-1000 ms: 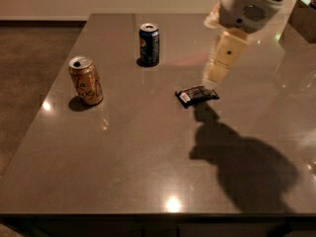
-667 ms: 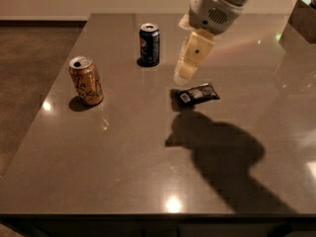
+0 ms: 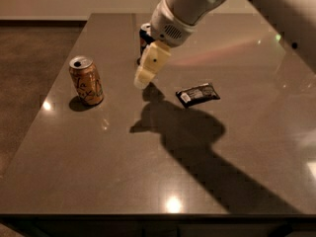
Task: Knock orange can over
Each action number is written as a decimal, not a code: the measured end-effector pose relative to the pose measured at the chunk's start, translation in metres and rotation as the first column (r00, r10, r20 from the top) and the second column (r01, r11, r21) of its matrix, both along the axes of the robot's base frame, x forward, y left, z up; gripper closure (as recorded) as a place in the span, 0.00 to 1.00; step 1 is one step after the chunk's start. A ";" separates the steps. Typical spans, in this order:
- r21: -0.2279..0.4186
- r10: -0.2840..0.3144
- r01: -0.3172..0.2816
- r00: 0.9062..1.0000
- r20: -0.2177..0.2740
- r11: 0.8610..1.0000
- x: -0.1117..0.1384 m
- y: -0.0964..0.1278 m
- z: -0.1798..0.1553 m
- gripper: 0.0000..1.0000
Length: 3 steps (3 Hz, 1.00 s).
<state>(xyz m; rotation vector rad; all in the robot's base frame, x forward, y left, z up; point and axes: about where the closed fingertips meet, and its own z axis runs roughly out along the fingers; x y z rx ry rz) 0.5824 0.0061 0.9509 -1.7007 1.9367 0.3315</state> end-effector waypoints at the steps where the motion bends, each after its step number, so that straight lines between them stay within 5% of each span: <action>1: 0.069 0.056 -0.057 0.998 0.007 0.996 0.000 0.043 -0.005 0.00; 3: 0.115 0.122 -0.119 0.992 -0.019 0.986 0.001 0.101 -0.029 0.00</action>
Offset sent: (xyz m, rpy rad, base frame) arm 0.0100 0.1081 -0.0337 0.1279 0.0310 0.1280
